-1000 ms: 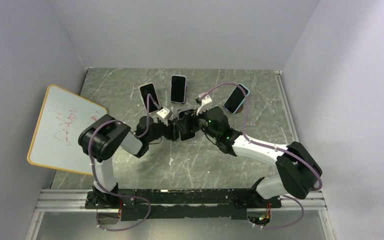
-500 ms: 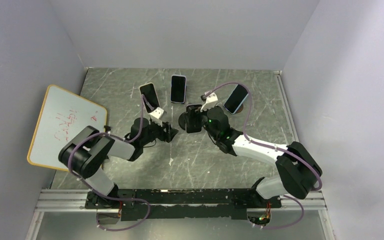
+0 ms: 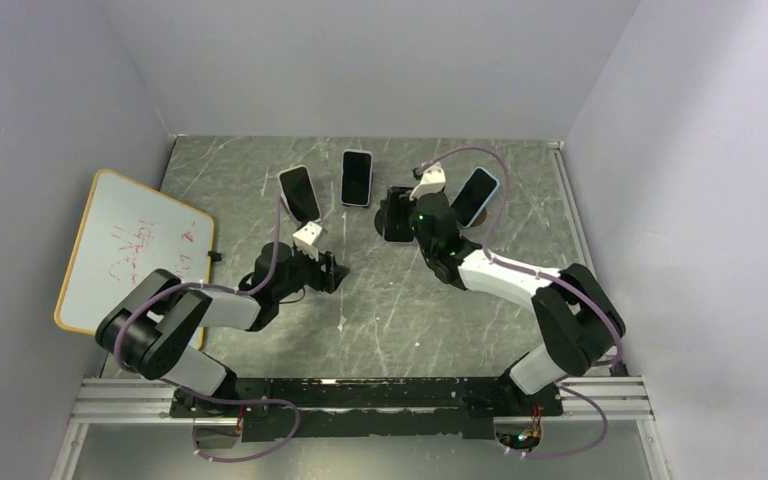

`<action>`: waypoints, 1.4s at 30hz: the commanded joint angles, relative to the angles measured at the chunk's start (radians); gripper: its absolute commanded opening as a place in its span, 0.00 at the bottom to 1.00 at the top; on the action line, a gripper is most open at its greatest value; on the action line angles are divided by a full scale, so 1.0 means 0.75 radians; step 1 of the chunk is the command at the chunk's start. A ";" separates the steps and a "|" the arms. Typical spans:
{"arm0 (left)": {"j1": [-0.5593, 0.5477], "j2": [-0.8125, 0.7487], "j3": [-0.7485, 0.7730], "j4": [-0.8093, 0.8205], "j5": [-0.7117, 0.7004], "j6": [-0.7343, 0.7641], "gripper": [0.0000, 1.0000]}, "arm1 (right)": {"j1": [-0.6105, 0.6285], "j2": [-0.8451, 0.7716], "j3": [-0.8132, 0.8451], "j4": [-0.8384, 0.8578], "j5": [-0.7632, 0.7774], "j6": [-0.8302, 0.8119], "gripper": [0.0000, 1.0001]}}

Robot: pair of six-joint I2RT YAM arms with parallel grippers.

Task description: Place the phone on the phone stand

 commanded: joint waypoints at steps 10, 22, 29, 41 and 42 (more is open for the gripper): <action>-0.019 -0.092 -0.041 -0.042 -0.051 -0.019 0.69 | -0.141 0.155 0.157 0.045 0.072 -0.046 0.43; -0.019 -0.068 -0.037 -0.050 -0.040 -0.030 0.71 | -0.216 0.251 0.242 0.045 0.027 -0.040 0.45; -0.018 -0.057 -0.026 -0.071 -0.043 -0.025 0.71 | -0.227 0.285 0.269 0.046 0.010 -0.042 0.45; -0.018 -0.028 -0.013 -0.076 -0.031 -0.031 0.71 | -0.237 0.273 0.310 -0.008 -0.087 -0.062 0.82; -0.019 -0.027 -0.011 -0.079 -0.028 -0.031 0.71 | -0.237 0.266 0.311 -0.010 -0.090 -0.063 0.86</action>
